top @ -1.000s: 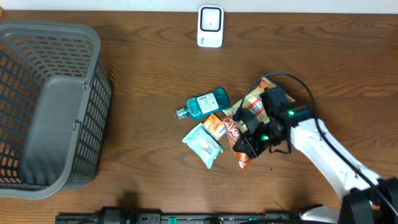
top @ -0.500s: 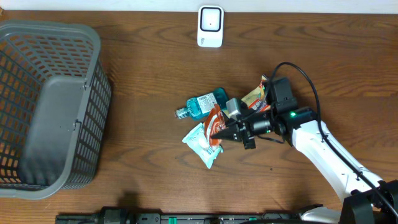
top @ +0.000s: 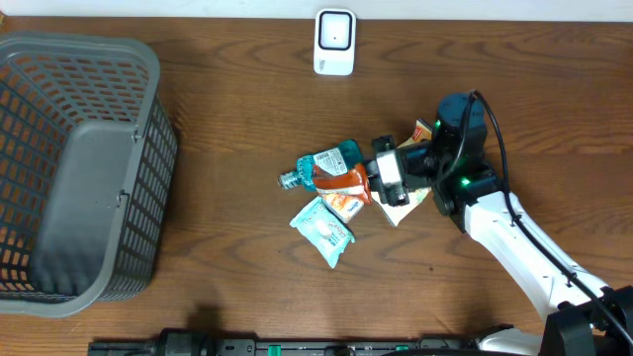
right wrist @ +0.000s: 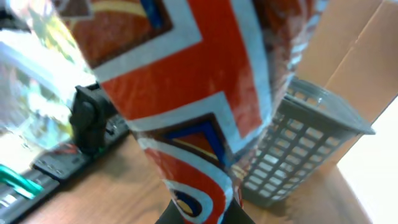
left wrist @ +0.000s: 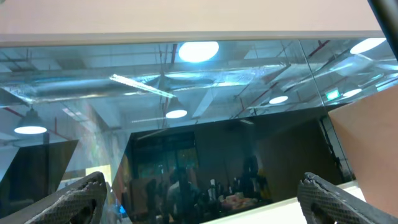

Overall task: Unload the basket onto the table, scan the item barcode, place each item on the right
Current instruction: 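Carry the red TOP bar up to the white scanner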

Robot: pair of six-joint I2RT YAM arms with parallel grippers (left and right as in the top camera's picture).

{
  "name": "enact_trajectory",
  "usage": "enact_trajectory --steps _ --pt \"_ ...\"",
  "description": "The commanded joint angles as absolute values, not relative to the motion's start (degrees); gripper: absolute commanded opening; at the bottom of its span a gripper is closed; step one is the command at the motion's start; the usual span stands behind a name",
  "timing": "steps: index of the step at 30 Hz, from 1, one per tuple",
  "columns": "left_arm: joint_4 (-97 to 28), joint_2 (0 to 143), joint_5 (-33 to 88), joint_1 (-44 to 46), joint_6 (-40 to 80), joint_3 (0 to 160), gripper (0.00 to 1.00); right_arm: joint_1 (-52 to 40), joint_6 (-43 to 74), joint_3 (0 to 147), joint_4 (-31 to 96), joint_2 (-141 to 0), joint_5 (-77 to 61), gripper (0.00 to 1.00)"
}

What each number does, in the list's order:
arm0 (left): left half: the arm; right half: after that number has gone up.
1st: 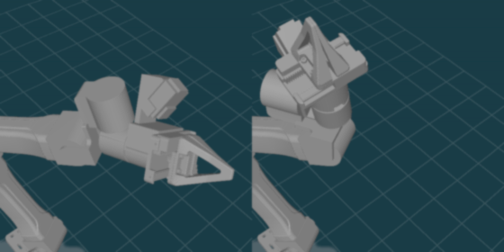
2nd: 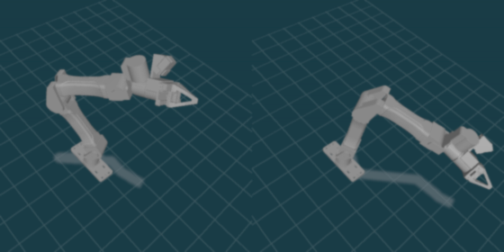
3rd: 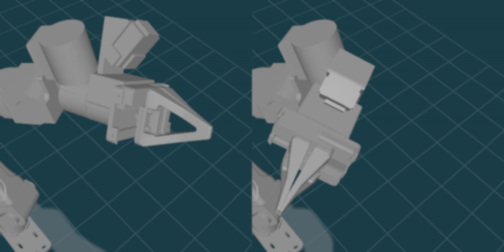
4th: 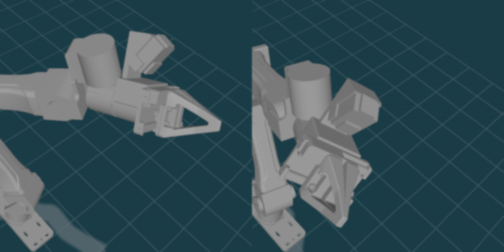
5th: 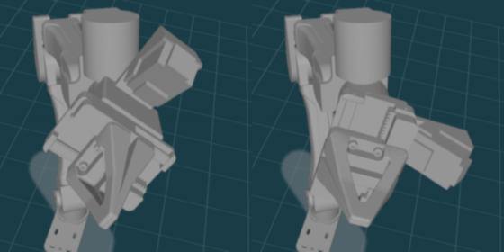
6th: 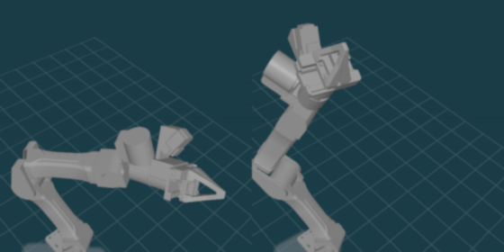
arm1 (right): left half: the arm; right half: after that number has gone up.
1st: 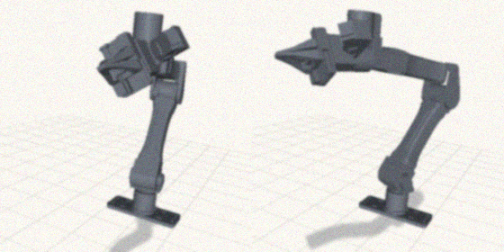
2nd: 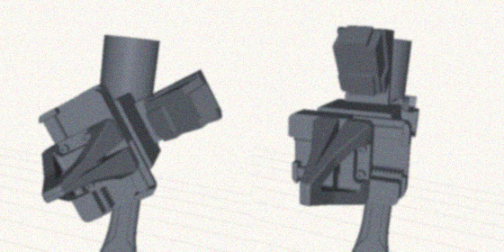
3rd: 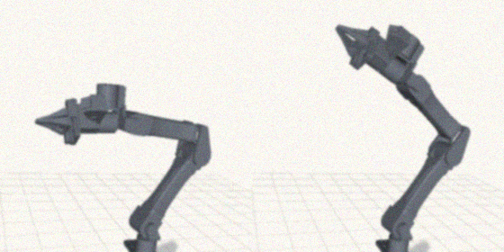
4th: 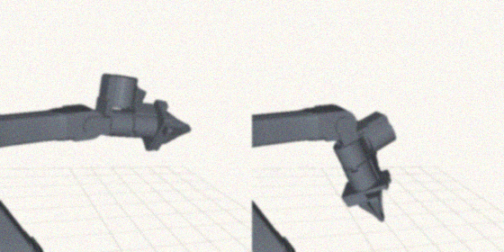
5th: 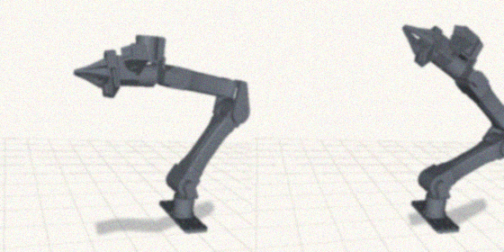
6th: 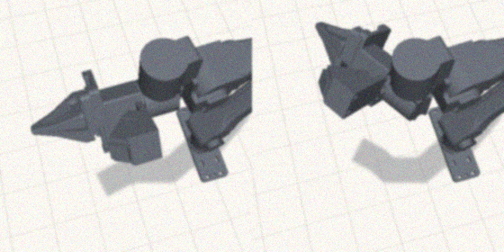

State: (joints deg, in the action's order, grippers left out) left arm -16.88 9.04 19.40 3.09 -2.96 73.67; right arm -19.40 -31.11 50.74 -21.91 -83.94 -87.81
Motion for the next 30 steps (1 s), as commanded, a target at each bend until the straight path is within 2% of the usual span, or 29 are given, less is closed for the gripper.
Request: enact_trajectory --steps 1,4,7,11,17,20,27,30 --pt "-16.5 8.3 19.9 2.9 -2.7 72.8 0.98 -19.8 -10.4 51.0 -21.3 -83.7 -84.0 0.01" --pt "-16.3 8.3 19.9 2.9 -2.7 72.6 0.98 -19.8 6.2 51.0 -18.2 -83.7 -73.9 0.01" --pt "-16.3 8.3 19.9 2.9 -2.7 72.6 0.98 -19.8 18.0 51.0 -14.6 -83.7 -60.7 0.01" --pt "-16.3 8.3 19.9 2.9 -2.7 72.6 0.98 -20.1 26.1 51.0 -8.0 -83.7 -42.7 0.01" --pt "-16.3 8.3 19.9 2.9 -2.7 72.6 0.98 -20.3 29.2 52.9 -5.6 -85.1 -25.0 0.01" --pt "-16.3 8.3 19.9 2.9 -2.7 72.5 0.98 -20.3 29.0 56.4 -2.4 -87.7 -22.0 0.01" --pt "-16.3 8.3 19.9 2.9 -2.7 72.3 0.98 -20.4 25.0 76.6 10.6 -101.8 -19.5 0.01" --pt "-16.3 8.3 19.9 2.9 -2.7 72.1 0.98 -20.3 24.6 91.2 19.5 -111.4 -16.5 0.02"
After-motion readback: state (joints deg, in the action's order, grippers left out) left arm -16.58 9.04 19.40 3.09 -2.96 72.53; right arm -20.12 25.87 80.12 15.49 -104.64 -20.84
